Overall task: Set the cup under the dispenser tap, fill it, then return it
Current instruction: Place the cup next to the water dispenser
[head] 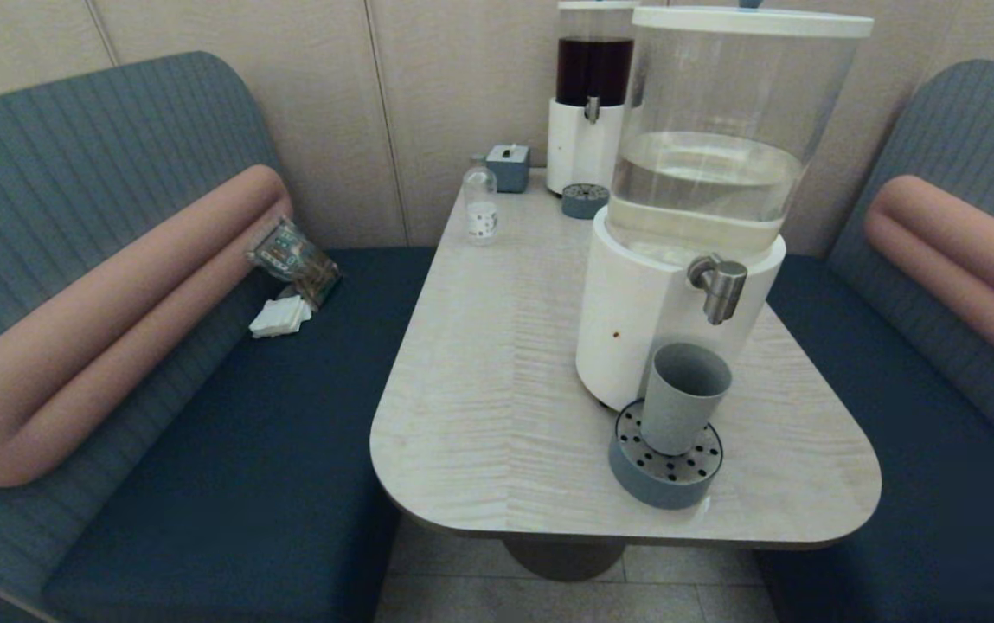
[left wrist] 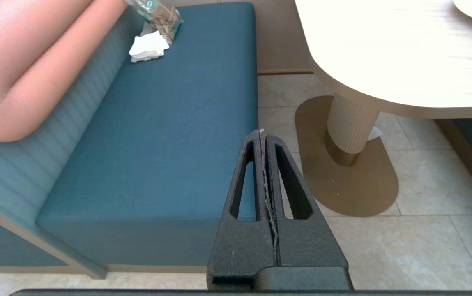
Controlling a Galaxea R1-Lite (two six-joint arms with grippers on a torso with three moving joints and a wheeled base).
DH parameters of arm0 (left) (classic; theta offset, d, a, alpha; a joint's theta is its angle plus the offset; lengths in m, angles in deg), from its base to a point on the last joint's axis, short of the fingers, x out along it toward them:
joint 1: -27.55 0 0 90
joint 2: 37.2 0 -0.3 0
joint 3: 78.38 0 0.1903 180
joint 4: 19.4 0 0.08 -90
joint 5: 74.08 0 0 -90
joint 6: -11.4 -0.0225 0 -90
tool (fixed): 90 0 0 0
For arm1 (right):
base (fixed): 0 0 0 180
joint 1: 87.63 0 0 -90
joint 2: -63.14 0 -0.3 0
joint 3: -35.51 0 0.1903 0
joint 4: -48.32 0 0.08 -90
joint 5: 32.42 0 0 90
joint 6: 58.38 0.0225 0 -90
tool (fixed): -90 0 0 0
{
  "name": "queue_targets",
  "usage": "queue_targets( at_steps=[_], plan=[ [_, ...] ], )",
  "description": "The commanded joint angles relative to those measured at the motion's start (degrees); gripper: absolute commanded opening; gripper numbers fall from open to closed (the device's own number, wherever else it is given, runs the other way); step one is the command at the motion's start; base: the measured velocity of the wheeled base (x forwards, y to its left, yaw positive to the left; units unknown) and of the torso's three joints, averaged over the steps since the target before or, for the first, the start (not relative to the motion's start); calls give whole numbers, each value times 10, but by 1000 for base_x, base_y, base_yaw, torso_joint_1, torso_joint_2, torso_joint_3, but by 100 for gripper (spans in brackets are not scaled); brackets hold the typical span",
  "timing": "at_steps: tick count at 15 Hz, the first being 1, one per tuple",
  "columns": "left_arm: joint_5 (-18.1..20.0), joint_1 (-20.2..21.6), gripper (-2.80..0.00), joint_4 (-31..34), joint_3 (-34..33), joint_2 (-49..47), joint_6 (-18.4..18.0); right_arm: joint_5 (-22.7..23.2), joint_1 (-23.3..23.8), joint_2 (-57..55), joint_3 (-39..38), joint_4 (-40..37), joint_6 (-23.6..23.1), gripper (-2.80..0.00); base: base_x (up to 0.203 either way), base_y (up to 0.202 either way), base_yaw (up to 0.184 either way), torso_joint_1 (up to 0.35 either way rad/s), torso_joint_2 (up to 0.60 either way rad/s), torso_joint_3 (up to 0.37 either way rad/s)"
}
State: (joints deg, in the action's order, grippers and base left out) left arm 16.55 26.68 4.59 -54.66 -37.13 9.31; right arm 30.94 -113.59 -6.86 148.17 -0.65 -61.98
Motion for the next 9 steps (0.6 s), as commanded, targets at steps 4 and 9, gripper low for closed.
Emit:
queue_targets(
  at_steps=[4,9],
  plan=[
    [0,0,-280,0,0,0,0,99,197,262,-160,7,-2,-280,0,0,0,0,0,0],
    [0,0,-280,0,0,0,0,140,273,482,-331,8,7,-280,0,0,0,0,0,0]
  ],
)
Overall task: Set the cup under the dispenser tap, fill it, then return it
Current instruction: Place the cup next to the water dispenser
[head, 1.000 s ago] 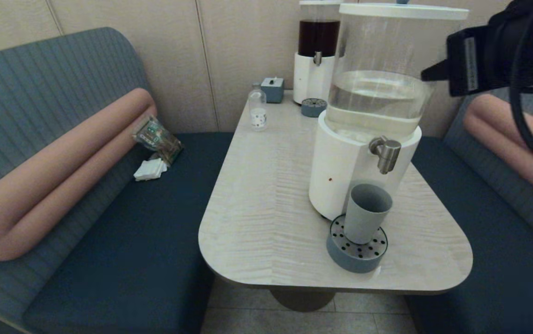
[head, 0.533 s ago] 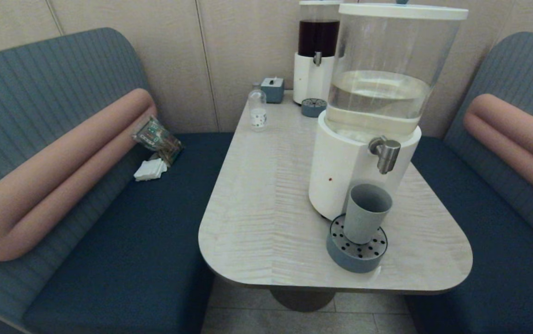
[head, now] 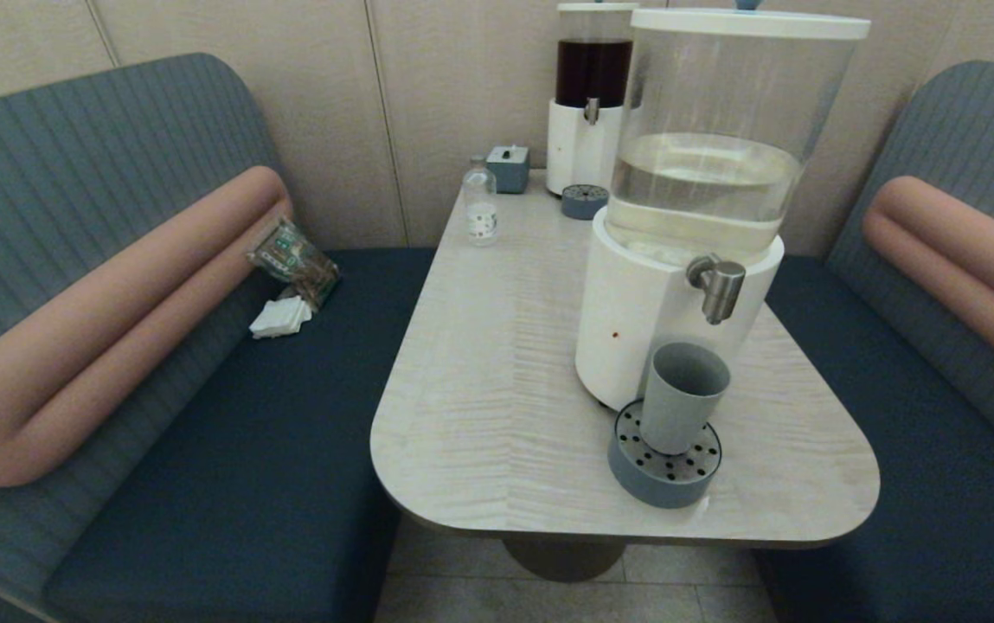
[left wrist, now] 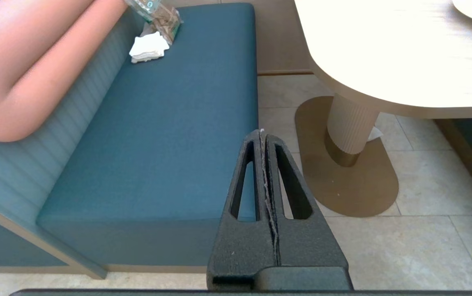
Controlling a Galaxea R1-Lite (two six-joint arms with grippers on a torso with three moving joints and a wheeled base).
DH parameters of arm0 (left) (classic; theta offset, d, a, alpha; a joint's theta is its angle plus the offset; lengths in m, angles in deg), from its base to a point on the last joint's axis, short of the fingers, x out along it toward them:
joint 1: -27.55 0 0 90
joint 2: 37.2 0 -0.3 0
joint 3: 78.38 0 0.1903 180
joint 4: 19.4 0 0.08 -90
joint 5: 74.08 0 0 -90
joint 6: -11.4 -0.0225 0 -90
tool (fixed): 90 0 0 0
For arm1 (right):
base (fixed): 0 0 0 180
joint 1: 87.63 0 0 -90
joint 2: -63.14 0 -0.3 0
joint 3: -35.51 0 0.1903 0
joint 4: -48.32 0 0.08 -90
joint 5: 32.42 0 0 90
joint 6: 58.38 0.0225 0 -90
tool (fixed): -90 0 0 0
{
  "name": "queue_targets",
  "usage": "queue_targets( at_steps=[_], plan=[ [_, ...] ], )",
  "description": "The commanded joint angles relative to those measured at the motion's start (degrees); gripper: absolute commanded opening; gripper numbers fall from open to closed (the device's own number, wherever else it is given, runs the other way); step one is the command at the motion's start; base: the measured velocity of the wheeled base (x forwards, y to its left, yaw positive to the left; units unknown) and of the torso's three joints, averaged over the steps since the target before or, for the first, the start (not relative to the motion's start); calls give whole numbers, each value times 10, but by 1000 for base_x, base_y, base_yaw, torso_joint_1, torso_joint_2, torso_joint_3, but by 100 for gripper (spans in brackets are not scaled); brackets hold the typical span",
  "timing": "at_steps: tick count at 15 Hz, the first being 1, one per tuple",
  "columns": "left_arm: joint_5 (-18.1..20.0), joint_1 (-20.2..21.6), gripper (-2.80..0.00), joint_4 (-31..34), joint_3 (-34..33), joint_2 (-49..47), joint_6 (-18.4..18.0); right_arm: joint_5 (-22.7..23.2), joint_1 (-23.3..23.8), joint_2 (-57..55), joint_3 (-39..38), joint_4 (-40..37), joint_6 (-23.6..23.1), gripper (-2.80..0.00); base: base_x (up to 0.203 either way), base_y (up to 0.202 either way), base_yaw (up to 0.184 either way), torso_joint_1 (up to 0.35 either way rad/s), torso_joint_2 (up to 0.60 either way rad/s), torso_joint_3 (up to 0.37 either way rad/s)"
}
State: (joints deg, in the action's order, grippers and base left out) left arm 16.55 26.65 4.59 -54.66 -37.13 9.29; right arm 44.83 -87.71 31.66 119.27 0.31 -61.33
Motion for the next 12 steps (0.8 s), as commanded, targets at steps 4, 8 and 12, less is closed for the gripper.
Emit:
queue_targets(
  at_steps=[4,8,12],
  plan=[
    [0,-1,-280,0,0,0,0,-24,32,162,-112,-5,56,-280,0,0,0,0,0,0],
    [0,0,-280,0,0,0,0,-16,-1,227,-136,-32,35,-280,0,0,0,0,0,0],
    [0,0,-280,-1,0,0,0,-16,0,315,-245,-7,8,-280,0,0,0,0,0,0]
  ],
)
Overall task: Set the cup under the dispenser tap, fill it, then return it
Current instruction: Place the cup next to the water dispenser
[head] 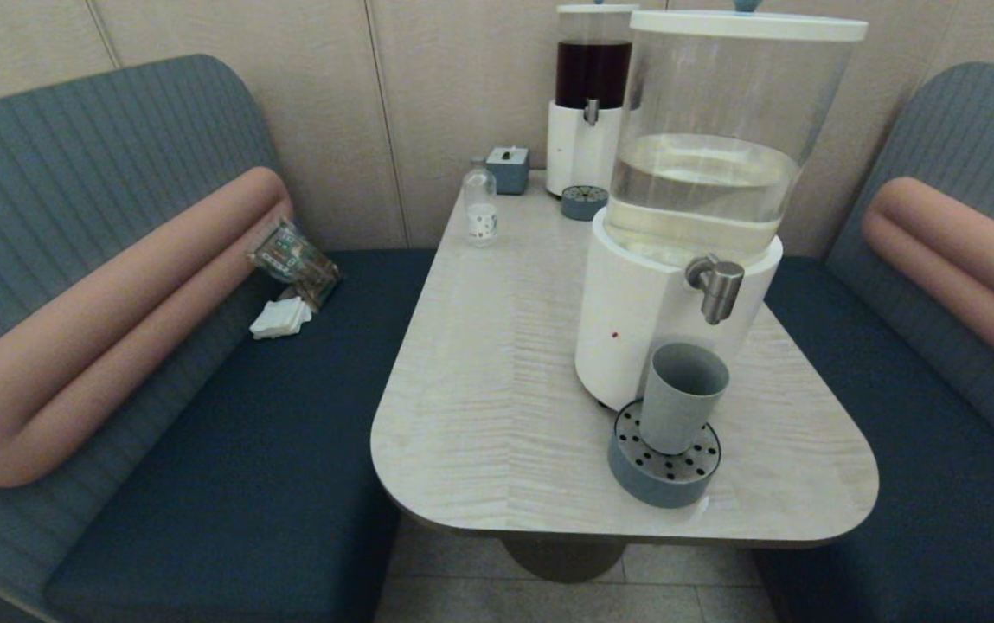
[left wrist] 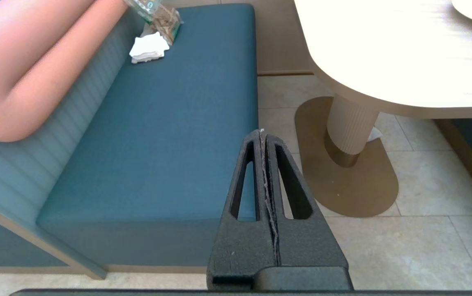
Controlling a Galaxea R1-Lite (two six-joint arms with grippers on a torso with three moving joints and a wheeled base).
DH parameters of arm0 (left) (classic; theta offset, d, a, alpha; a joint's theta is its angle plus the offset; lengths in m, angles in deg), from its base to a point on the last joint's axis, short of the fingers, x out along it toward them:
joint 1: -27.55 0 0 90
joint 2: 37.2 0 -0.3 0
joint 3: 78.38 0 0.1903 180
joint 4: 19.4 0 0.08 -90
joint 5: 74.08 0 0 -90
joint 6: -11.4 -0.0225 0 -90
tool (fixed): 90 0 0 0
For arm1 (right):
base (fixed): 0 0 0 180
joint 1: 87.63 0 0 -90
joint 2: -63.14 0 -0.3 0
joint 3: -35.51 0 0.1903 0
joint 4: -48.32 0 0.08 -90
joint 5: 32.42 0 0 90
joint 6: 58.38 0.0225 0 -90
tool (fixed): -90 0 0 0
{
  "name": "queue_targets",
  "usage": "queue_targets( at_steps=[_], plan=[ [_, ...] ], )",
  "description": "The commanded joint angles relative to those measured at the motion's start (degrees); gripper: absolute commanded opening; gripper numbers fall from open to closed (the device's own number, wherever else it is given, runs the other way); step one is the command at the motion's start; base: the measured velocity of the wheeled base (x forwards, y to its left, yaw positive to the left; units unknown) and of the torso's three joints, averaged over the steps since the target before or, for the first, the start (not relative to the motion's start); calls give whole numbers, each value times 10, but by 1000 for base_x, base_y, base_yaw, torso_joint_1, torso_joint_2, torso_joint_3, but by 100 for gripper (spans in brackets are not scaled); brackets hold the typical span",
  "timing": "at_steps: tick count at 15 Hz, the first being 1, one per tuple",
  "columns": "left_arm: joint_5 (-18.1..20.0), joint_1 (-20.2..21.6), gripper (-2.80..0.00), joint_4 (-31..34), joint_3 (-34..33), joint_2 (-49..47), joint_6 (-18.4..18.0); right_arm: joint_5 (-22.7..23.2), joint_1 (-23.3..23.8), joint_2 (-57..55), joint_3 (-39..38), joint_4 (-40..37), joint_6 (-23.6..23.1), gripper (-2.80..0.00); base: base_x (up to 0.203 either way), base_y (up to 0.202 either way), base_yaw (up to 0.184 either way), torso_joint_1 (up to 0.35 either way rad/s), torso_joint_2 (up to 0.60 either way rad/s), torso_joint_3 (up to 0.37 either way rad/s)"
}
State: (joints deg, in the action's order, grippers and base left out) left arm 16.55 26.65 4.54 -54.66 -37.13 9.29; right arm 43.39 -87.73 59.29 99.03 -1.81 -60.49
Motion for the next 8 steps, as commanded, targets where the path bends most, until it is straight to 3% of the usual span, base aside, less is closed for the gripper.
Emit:
queue_targets(
  at_steps=[1,4,6,8],
  plan=[
    [0,0,-280,0,0,0,0,-1,0,39,-79,45,4,-280,0,0,0,0,0,0],
    [0,0,-280,0,0,0,0,14,0,39,-239,191,4,-280,0,0,0,0,0,0],
    [0,0,-280,0,0,0,0,46,0,39,-347,311,-5,-280,0,0,0,0,0,0],
    [0,0,-280,0,0,0,0,97,0,38,-402,361,-9,-280,0,0,0,0,0,0]
  ],
)
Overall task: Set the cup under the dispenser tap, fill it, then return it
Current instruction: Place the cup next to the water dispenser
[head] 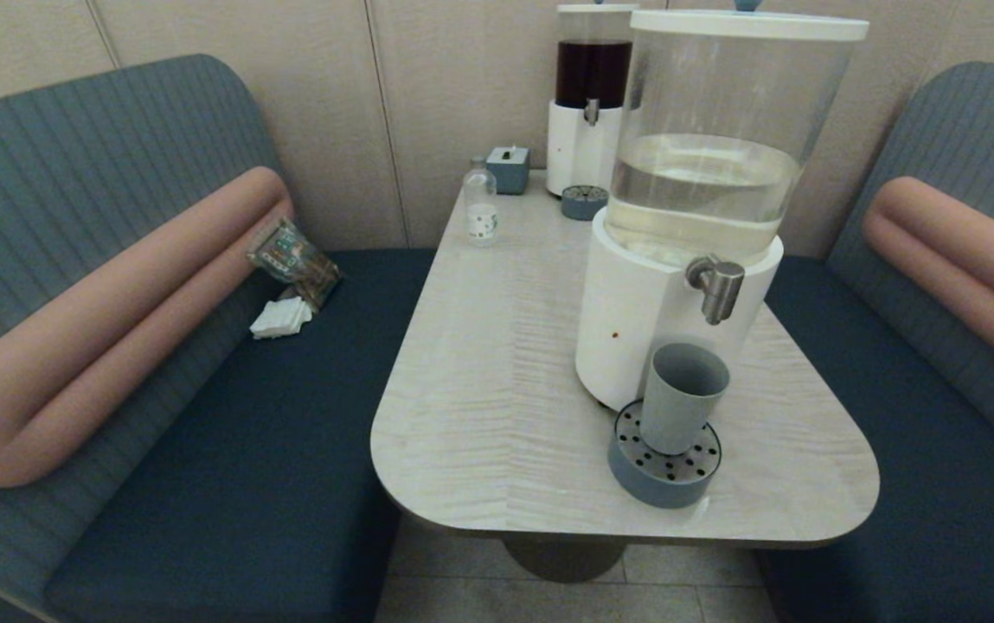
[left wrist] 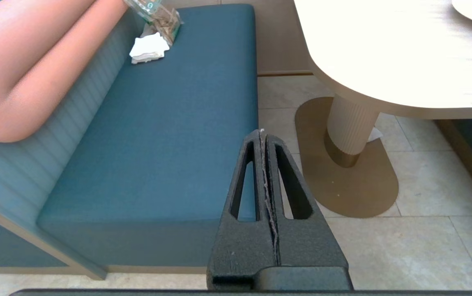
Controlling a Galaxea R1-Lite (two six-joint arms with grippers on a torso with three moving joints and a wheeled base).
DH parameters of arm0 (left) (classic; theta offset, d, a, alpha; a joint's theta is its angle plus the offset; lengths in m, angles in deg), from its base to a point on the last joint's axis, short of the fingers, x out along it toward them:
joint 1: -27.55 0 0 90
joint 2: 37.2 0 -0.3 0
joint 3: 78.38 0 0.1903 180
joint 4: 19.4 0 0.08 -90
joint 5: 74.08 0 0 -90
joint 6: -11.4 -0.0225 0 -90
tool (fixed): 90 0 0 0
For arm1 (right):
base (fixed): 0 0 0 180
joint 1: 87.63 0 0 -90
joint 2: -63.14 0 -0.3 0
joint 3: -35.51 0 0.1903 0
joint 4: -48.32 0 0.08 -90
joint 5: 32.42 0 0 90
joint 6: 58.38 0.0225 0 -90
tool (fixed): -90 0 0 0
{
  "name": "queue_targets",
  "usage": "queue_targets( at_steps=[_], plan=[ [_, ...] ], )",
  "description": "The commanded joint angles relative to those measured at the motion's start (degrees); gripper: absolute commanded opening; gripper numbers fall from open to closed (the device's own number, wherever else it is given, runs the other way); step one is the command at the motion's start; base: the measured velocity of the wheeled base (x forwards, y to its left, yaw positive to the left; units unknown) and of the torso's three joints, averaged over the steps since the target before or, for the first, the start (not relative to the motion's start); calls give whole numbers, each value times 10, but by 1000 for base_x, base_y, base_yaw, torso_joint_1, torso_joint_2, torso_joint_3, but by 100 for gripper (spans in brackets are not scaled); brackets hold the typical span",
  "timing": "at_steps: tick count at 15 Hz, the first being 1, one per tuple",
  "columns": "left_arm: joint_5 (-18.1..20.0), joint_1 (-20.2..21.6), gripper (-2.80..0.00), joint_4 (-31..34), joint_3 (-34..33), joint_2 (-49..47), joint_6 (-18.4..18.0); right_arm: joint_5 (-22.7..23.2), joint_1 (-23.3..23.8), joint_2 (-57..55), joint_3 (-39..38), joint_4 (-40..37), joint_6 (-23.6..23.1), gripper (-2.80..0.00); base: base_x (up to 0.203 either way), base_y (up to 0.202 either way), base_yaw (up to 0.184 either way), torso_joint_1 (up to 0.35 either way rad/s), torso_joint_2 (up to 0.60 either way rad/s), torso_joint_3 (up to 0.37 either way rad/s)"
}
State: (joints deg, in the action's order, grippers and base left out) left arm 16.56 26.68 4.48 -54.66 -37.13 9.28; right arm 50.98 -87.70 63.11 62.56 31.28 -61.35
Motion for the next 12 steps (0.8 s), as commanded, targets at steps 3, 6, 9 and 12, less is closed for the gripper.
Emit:
queue_targets(
  at_steps=[3,6,9,12],
  plan=[
    [0,0,-280,0,0,0,0,63,0,0,-38,-56,1,-280,0,0,0,0,0,0],
    [0,0,-280,0,0,0,0,66,0,-1,-38,-65,5,-280,0,0,0,0,0,0],
    [0,0,-280,0,0,0,0,64,0,0,-38,-64,25,-280,0,0,0,0,0,0],
    [-2,0,-280,0,0,0,0,63,0,0,-38,-64,33,-280,0,0,0,0,0,0]
  ],
)
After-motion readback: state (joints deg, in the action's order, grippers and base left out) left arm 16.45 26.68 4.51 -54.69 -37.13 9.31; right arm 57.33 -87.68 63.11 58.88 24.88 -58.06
